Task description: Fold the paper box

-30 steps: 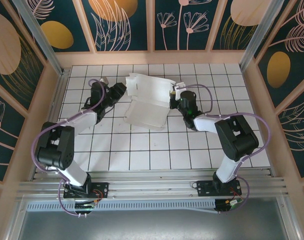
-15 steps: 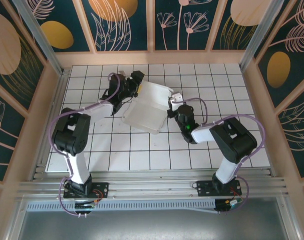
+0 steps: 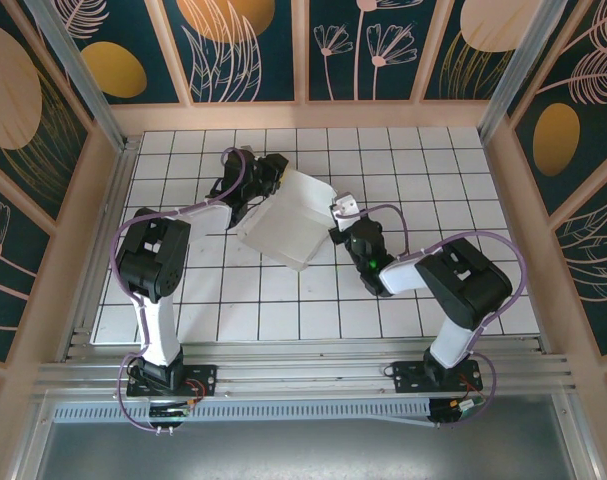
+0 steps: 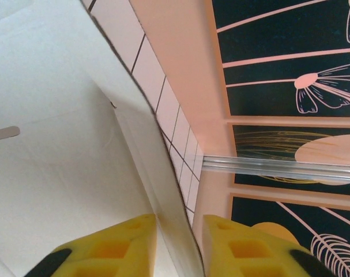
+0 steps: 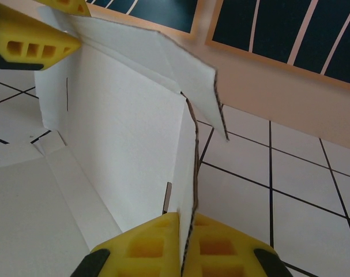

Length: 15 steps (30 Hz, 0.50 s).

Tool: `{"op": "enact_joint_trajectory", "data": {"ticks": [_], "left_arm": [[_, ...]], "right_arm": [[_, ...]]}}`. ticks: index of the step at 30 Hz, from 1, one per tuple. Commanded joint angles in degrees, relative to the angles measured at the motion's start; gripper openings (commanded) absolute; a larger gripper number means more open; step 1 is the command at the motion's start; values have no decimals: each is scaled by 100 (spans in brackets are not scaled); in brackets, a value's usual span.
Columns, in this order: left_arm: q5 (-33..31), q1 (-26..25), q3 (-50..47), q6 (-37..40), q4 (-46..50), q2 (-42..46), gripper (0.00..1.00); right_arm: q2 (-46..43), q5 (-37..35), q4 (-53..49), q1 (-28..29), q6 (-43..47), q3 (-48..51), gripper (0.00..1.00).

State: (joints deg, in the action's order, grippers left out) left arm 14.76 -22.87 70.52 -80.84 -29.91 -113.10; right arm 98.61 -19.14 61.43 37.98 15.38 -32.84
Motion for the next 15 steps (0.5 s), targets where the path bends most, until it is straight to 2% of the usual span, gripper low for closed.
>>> {"op": "enact_joint_trajectory", "data": {"ticks": [1, 9, 11, 13, 15], "left_arm": [[165, -7, 19, -280, 21, -40, 21], [380, -15, -116, -97, -48, -138, 5], [433, -15, -152, -99, -126, -179, 3], [443, -23, -179, -101, -176, -199, 2], [473, -24, -156, -69, -200, -221, 2]], "right_arm": [[-133, -213, 155, 146, 111, 66, 0], [-802, 285, -1004, 175, -613, 180, 25], [-1169, 462, -1424, 175, -781, 191, 38], [-1622, 758, -2000, 167, -934, 135, 59], [-2141, 1204, -2715, 119, -1121, 7, 73]]}}
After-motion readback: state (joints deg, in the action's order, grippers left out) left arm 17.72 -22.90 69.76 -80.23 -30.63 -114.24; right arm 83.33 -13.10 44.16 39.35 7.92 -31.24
